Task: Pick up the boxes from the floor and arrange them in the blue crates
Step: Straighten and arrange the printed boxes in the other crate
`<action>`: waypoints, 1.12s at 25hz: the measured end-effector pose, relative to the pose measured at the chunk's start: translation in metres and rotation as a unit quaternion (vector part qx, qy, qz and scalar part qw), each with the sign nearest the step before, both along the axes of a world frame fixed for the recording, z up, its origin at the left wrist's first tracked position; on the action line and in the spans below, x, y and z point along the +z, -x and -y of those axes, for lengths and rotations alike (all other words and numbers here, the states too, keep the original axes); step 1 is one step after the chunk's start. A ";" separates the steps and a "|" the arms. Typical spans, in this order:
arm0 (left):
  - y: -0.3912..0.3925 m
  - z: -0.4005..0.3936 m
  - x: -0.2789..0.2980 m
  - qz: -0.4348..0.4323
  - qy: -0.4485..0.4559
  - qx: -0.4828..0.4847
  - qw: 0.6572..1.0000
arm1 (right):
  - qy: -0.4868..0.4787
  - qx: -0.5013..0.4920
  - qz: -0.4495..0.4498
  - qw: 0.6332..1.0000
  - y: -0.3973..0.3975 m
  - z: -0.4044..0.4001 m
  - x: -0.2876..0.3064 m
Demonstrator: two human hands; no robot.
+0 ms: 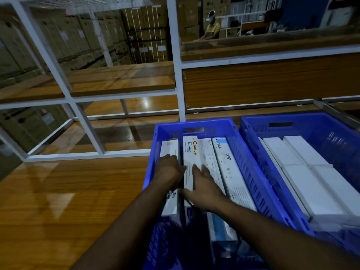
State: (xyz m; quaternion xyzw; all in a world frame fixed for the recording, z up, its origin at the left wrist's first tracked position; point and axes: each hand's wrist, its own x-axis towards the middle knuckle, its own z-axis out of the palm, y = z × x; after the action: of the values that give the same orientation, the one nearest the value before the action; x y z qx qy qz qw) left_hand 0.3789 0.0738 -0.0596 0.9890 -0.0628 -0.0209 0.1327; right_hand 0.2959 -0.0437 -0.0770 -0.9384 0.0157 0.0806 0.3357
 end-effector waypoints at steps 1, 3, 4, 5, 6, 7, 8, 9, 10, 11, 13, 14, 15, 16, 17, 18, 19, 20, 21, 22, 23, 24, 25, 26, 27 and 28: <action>-0.004 0.000 -0.004 -0.020 0.009 -0.004 1.000 | 0.022 0.019 -0.007 1.000 0.001 -0.002 -0.001; -0.008 -0.001 -0.008 -0.052 0.014 -0.027 0.998 | 0.060 0.051 -0.022 0.997 0.002 -0.003 0.000; -0.007 -0.003 -0.006 -0.064 0.008 -0.051 0.997 | 0.069 0.063 -0.033 0.995 0.003 -0.001 0.001; -0.004 -0.006 -0.004 -0.080 0.011 -0.083 0.993 | 0.077 0.076 -0.044 0.993 0.003 0.001 0.003; 0.000 -0.012 -0.002 -0.101 0.023 -0.119 0.987 | 0.089 0.091 -0.052 0.991 0.004 0.004 0.003; 0.007 -0.018 0.001 -0.126 0.024 -0.158 0.979 | 0.110 0.105 -0.056 0.987 0.005 0.006 0.003; 0.015 -0.024 0.005 -0.149 -0.001 -0.195 0.969 | 0.142 0.118 -0.055 0.981 0.006 0.008 0.003; 0.024 -0.030 0.006 -0.162 -0.044 -0.227 0.959 | 0.176 0.127 -0.050 0.975 0.008 0.007 0.003; 0.030 -0.035 0.005 -0.163 -0.088 -0.247 0.951 | 0.204 0.131 -0.041 0.969 0.009 0.007 0.004; 0.034 -0.036 0.003 -0.158 -0.122 -0.257 0.946 | 0.222 0.129 -0.032 0.966 0.008 0.006 0.005; 0.035 -0.033 -0.005 -0.144 -0.151 -0.252 0.945 | 0.226 0.122 -0.015 0.966 0.006 0.006 0.005; 0.033 -0.031 -0.008 -0.133 -0.149 -0.247 0.948 | 0.220 0.118 -0.010 0.968 0.004 0.006 0.004; 0.032 -0.030 -0.009 -0.118 -0.141 -0.246 0.952 | 0.213 0.115 -0.007 0.970 0.002 0.007 0.004; 0.031 -0.028 -0.008 -0.104 -0.132 -0.248 0.954 | 0.207 0.114 -0.008 0.972 0.001 0.008 0.003; 0.030 -0.027 -0.008 -0.092 -0.128 -0.253 0.954 | 0.200 0.116 -0.012 0.973 0.000 0.008 0.003; 0.029 -0.026 -0.008 -0.082 -0.125 -0.259 0.954 | 0.194 0.115 -0.017 0.974 -0.001 0.008 0.004; 0.029 -0.025 -0.010 -0.076 -0.120 -0.265 0.954 | 0.188 0.115 -0.024 0.975 -0.002 0.009 0.004; 0.029 -0.024 -0.013 -0.071 -0.110 -0.268 0.954 | 0.179 0.113 -0.032 0.977 -0.003 0.011 0.005; 0.031 -0.023 -0.014 -0.067 -0.095 -0.272 0.955 | 0.169 0.109 -0.043 0.979 -0.004 0.014 0.007; 0.033 -0.023 -0.016 -0.063 -0.078 -0.276 0.956 | 0.161 0.105 -0.057 0.980 -0.005 0.017 0.008; 0.036 -0.024 -0.017 -0.058 -0.064 -0.278 0.957 | 0.162 0.099 -0.073 0.979 -0.004 0.020 0.011; 0.038 -0.025 -0.017 -0.055 -0.055 -0.277 0.958 | 0.177 0.094 -0.093 0.975 -0.004 0.024 0.015; 0.040 -0.026 -0.015 -0.058 -0.054 -0.274 0.958 | 0.202 0.089 -0.113 0.969 -0.004 0.029 0.019; 0.041 -0.027 -0.013 -0.065 -0.059 -0.269 0.959 | 0.226 0.082 -0.130 0.962 -0.004 0.034 0.022; 0.042 -0.026 -0.012 -0.071 -0.065 -0.264 0.960 | 0.244 0.073 -0.144 0.956 -0.006 0.037 0.024; 0.043 -0.023 -0.010 -0.077 -0.067 -0.260 0.960 | 0.252 0.066 -0.156 0.953 -0.008 0.039 0.025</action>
State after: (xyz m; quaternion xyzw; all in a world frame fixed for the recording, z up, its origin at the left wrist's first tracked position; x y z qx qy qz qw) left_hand 0.3359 0.0973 -0.0700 0.9405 -0.3060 -0.1349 0.0605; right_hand 0.3035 -0.0831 -0.0524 -0.9672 0.0261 0.2412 0.0755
